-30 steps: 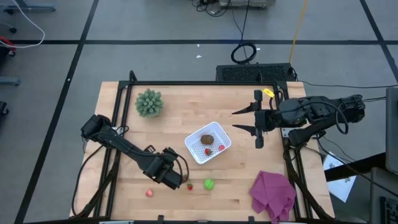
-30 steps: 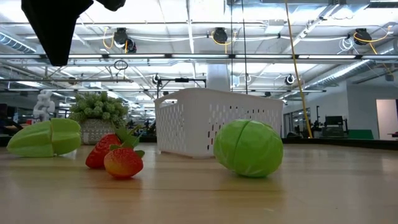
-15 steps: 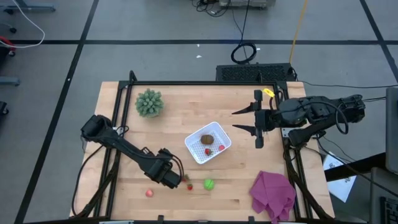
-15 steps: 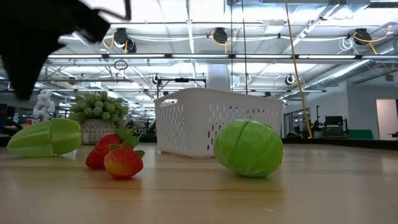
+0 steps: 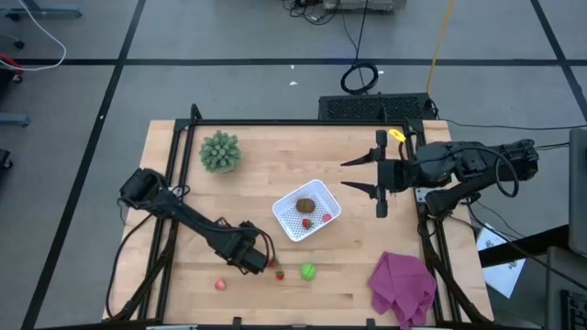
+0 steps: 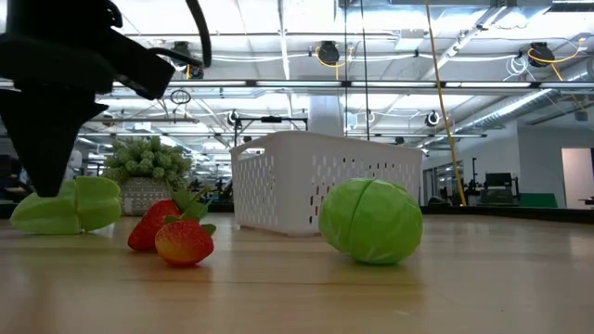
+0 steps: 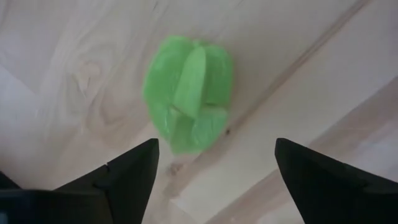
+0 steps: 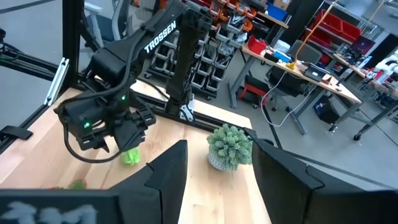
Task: Pick and placing Produce into tupperware
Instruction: Put the starfruit into the white bin
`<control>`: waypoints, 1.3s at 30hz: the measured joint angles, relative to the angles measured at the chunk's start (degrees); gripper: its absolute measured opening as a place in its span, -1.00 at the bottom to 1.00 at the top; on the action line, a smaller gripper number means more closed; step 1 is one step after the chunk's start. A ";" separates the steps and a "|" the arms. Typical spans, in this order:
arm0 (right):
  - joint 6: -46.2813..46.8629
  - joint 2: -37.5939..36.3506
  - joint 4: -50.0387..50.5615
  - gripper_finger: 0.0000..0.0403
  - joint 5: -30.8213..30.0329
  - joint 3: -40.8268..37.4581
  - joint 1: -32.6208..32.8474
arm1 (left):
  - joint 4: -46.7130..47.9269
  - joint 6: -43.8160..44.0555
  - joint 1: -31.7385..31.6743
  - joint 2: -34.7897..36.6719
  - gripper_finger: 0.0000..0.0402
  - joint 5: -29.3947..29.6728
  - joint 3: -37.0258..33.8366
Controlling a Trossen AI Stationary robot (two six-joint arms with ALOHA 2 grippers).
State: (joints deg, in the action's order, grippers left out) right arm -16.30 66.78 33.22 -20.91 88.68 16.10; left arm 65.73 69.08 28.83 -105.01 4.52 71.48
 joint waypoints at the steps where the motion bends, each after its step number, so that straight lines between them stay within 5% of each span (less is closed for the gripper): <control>1: 0.03 0.00 0.02 -0.15 0.00 0.00 0.00 | 0.00 -0.61 -0.23 0.00 0.64 0.08 0.00; 23: 0.18 -0.02 0.87 -0.15 0.00 0.00 0.00 | -7.17 -4.29 -2.72 0.07 0.57 0.11 -4.58; 39: 0.60 0.00 0.86 -0.15 0.00 0.00 0.00 | -9.80 -4.88 -2.72 0.07 0.26 1.12 -4.79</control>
State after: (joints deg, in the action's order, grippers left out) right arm -15.70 66.78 34.08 -20.91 88.68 16.10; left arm 55.93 64.20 26.11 -104.95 5.64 66.70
